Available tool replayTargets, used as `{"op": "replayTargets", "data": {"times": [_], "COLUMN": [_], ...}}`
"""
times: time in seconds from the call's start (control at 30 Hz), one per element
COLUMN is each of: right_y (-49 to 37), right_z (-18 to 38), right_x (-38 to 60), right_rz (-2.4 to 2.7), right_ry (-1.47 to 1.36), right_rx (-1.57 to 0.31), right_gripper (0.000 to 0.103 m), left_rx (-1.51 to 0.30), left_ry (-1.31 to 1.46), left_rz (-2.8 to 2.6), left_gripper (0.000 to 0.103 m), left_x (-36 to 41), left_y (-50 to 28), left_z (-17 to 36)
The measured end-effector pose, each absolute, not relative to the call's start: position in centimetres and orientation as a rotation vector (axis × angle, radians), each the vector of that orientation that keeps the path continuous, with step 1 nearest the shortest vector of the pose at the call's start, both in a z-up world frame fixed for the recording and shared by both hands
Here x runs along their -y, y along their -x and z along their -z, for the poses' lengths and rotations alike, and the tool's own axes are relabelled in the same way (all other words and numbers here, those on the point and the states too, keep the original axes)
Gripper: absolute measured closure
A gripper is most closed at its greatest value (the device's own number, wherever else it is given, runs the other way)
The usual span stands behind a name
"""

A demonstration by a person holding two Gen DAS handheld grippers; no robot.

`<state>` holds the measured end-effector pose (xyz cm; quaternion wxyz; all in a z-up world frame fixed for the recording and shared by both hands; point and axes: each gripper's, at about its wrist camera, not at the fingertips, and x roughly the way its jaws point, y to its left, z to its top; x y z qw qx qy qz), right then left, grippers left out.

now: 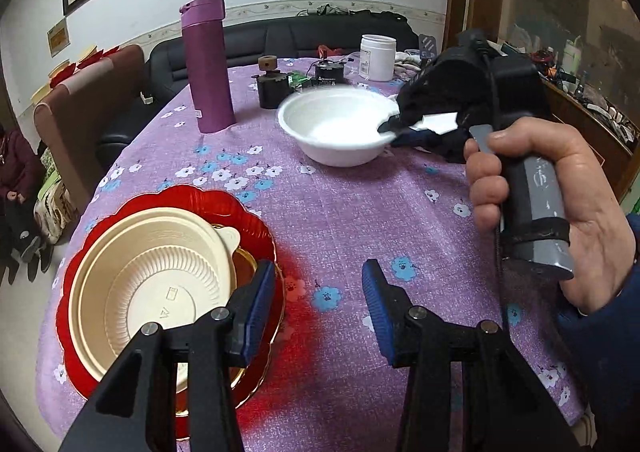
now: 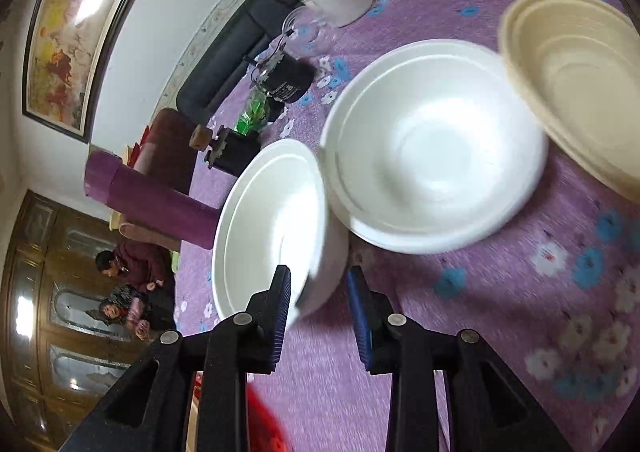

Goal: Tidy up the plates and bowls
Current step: 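Grasp the white bowl rim with the right gripper while the left gripper grips it too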

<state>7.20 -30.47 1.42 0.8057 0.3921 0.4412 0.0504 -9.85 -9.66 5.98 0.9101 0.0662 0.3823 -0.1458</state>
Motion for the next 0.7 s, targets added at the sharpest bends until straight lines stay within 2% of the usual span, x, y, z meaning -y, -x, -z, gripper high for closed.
{"op": "replayTargets", "data": {"times": [0.03, 0.1, 0.47, 0.7], "right_y": [-7.2, -6.7, 4.4, 10.3], "right_z": [-1.2, -1.3, -3.2, -1.8], "right_x": [30.3, 30.0, 32.9, 34.6], "right_rz": [-0.111, -0.107, -0.194, -0.238], "right_ry": [-0.844, -0.810, -0.767, -0.784], "right_rx": [-0.951, -0.946, -0.945, -0.978], "right_gripper": [0.092, 0.096, 0.097, 0.097], "left_rx": [-0.788, -0.787, -0.806, -0.881], "left_ry": [-0.138, -0.140, -0.036, 0.009], "left_rz": [0.302, 0.299, 0.341, 0.424], "left_gripper": [0.059, 0.059, 0.059, 0.059], "left_x": [9.7, 9.7, 8.1, 9.8], "left_y": [9.9, 9.9, 9.1, 7.9], "left_z": [-6.0, -6.0, -7.0, -6.4]}}
